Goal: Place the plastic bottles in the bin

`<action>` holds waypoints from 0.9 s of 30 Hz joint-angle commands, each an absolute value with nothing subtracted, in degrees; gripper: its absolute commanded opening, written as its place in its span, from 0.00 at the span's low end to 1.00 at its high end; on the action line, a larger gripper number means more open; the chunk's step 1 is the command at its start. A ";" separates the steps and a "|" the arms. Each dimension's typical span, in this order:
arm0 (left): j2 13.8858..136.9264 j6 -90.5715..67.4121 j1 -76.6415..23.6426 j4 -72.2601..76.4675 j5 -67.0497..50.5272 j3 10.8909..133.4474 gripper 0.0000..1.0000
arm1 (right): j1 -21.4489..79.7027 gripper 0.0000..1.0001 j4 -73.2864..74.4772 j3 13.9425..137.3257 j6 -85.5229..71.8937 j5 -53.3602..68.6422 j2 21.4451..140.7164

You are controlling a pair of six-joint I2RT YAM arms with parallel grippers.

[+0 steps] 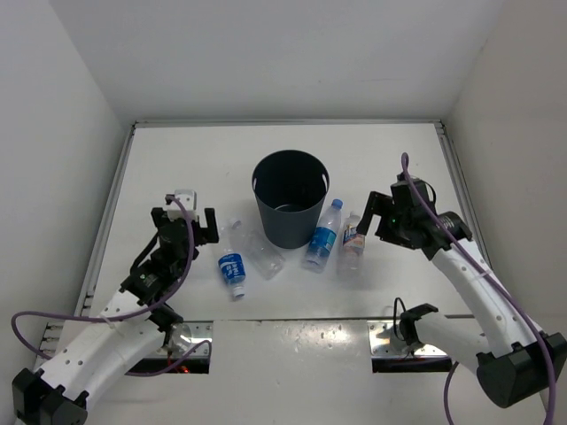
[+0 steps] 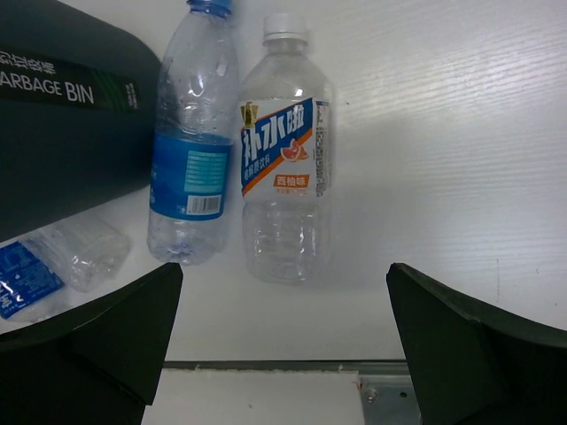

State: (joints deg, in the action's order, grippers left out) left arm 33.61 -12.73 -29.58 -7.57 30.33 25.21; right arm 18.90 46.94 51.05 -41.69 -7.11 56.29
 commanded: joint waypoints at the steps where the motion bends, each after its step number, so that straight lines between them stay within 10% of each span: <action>1: 32.61 -12.74 -29.97 -5.45 27.87 24.70 0.99 | 19.59 1.00 49.39 52.74 -40.17 -8.78 55.38; 27: 37.01 -37.86 -30.50 -13.54 13.01 33.33 0.99 | 37.00 1.00 42.54 38.14 -47.46 -39.81 42.09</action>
